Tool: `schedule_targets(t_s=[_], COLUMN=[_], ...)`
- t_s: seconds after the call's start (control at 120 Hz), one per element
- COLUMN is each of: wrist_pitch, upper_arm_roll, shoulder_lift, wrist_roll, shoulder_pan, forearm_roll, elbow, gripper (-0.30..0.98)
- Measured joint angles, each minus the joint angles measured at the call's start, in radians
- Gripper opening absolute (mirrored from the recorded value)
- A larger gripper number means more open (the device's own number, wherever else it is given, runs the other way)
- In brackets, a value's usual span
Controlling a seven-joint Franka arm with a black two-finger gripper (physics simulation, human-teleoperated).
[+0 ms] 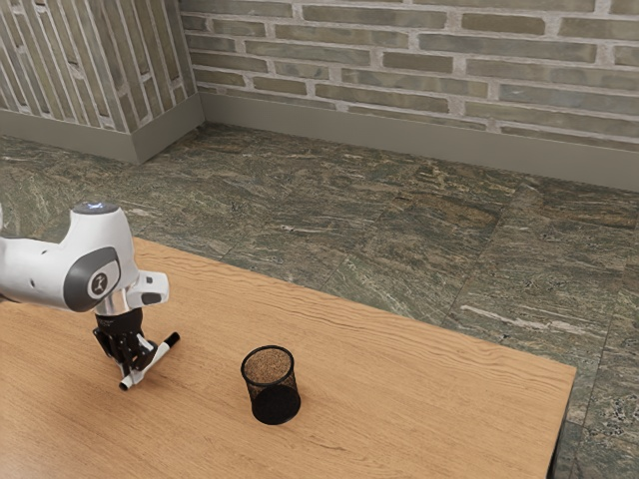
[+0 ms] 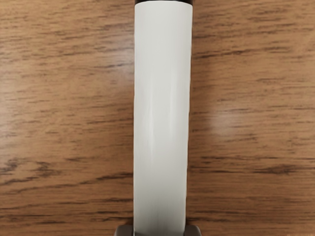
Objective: Put the marker into the pen holder.
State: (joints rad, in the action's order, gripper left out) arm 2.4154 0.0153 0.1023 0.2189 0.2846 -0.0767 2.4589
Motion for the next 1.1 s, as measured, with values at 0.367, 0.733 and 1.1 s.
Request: schedule_targets(t_s=[0.367,0.733,1.1], wrist_pitch=[-0.178,-0.393,-0.524], upper_arm_roll=[0.019,0.206,0.364], shoulder_lift=[-0.167,-0.341,-0.289], wrist_roll=[-0.003,-0.048,-0.118], shoulder_pan=[-0.094,-0.215,-0.271], forearm_roll=[-0.014,-0.063,-0.051], elbow=[-0.072,-0.187,-0.301], gripper=[-0.01,-0.01,0.01])
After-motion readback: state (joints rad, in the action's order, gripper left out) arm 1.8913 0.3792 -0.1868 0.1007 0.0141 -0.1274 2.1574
